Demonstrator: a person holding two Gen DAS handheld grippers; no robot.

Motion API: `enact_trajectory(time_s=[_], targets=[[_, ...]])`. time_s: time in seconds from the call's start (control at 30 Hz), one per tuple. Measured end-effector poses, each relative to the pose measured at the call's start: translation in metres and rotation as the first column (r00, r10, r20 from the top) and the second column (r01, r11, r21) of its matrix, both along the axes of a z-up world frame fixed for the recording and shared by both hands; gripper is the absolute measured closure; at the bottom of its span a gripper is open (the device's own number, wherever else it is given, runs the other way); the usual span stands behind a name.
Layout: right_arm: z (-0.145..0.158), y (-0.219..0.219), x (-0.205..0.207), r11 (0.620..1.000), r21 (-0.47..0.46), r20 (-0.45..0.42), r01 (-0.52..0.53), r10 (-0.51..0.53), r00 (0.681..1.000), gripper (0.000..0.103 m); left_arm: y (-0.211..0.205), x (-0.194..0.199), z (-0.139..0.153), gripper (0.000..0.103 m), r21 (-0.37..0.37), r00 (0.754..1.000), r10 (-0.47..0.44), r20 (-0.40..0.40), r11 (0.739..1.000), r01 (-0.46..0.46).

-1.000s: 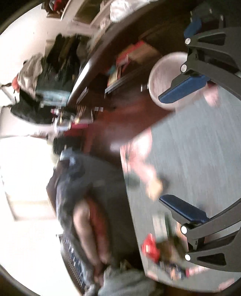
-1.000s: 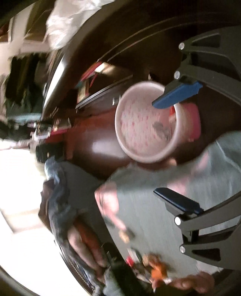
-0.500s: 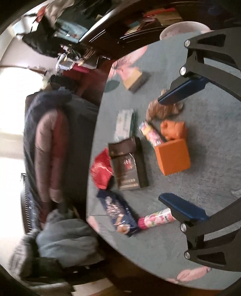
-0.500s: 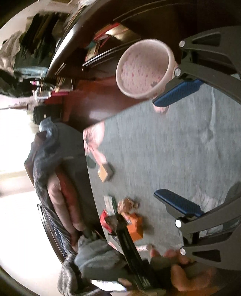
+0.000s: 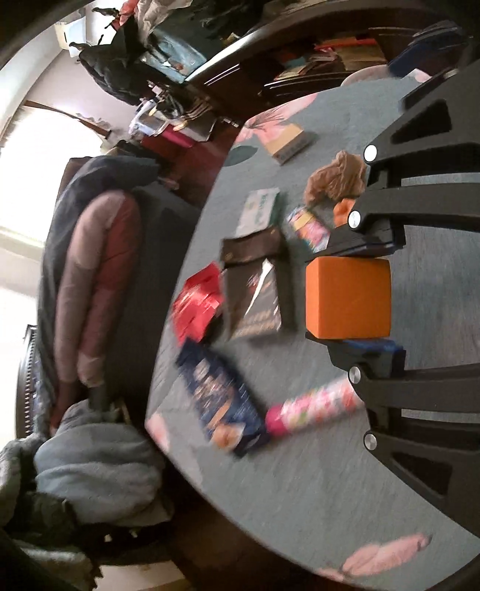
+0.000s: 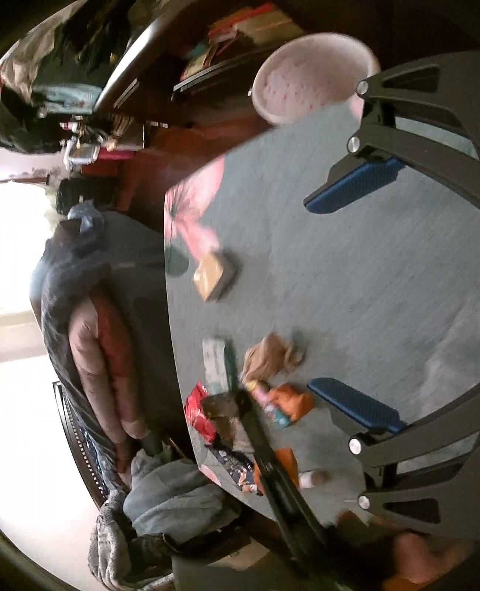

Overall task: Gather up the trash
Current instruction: 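Grasp the orange sponge with the left tool while the right tool grasps the beige stocking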

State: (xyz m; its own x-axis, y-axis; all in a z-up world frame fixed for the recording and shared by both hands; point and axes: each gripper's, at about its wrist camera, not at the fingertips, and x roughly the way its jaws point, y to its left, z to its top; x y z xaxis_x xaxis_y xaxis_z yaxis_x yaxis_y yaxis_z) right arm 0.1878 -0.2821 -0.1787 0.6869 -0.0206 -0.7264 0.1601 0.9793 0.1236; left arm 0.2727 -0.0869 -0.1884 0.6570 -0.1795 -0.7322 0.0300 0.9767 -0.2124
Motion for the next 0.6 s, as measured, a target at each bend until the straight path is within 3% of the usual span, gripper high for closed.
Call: enact_trajectory(time_s=[0.1, 0.17, 0.37, 0.43, 0.5, 0.53, 0.6], targets=[[-0.010, 0.009, 0.031, 0.999, 0.028, -0.031, -0.016, 0.017, 0.999, 0.016, 0.017, -0.003, 0.011, 0.069, 0.012, 0.999, 0.017, 0.031, 1.000, -0.017], [-0.015, 0.014, 0.043, 0.999, 0.041, -0.045, -0.018, 0.020, 0.999, 0.024, 0.027, -0.004, 0.016, 0.069, 0.019, 0.999, 0.023, 0.045, 1.000, -0.024], [-0.030, 0.031, 0.076, 1.000, -0.009, -0.077, -0.015, 0.014, 0.997, 0.033, 0.045, -0.004, 0.023, 0.069, 0.005, 0.998, 0.023, 0.060, 1.000, -0.023], [-0.033, 0.035, 0.082, 1.000, -0.014, -0.091, -0.023, 0.022, 0.996, 0.041, 0.048, -0.003, 0.023, 0.069, 0.005, 0.998, 0.020, 0.063, 1.000, -0.021], [-0.036, 0.039, 0.086, 0.999, -0.027, -0.106, -0.029, 0.026, 0.994, 0.065, 0.049, -0.003, 0.023, 0.069, 0.009, 0.998, 0.019, 0.065, 1.000, -0.020], [-0.038, 0.041, 0.089, 0.999, -0.032, -0.115, -0.037, 0.033, 0.993, 0.072, 0.049, -0.003, 0.023, 0.069, 0.012, 0.998, 0.018, 0.065, 1.000, -0.019], [-0.039, 0.043, 0.089, 0.998, -0.041, -0.117, -0.047, 0.042, 0.992, 0.079, 0.049, -0.005, 0.022, 0.069, 0.015, 0.998, 0.017, 0.067, 1.000, -0.018]])
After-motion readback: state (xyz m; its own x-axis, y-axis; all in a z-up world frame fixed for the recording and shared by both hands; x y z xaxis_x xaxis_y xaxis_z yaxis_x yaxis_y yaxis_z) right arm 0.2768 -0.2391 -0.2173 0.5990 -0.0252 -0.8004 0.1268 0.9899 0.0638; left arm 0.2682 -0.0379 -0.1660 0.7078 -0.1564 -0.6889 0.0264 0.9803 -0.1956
